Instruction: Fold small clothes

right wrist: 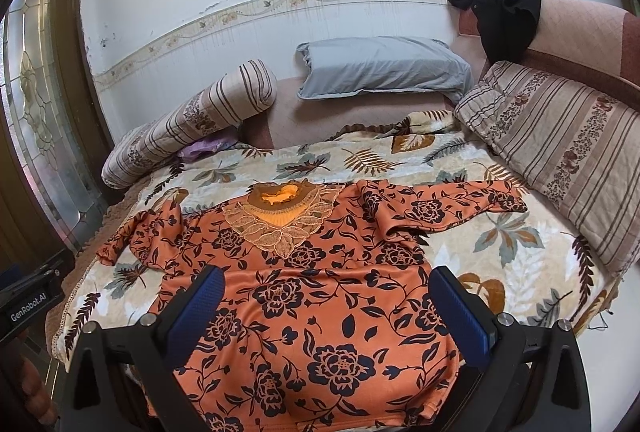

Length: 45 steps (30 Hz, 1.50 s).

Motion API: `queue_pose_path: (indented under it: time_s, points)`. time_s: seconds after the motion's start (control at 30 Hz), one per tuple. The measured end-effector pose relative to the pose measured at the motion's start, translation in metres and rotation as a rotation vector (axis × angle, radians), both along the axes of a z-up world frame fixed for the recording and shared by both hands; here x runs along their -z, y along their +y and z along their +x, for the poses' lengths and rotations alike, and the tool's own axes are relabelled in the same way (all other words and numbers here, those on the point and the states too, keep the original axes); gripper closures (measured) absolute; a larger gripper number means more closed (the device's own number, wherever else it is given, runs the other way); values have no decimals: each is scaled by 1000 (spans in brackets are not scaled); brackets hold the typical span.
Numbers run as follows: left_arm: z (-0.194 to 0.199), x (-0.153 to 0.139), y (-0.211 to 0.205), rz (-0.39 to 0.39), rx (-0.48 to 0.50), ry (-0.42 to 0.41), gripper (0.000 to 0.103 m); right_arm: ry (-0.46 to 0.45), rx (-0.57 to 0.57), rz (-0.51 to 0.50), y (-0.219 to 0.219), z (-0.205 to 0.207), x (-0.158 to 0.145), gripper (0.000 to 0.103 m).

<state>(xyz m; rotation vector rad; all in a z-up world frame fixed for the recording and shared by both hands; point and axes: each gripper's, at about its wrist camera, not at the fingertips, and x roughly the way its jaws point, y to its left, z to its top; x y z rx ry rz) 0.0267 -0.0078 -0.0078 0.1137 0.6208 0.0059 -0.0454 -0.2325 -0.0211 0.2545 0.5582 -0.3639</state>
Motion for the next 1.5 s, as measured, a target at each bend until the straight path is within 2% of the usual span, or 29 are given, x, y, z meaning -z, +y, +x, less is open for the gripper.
queue_pose_path:
  time_s: [0.8, 1.5]
  points:
    - [16, 15, -10, 24, 3, 35, 0, 34, 5, 35, -8, 14, 13, 0]
    - [48, 37, -27, 49, 16, 85, 0, 88, 13, 61, -24, 47, 35, 0]
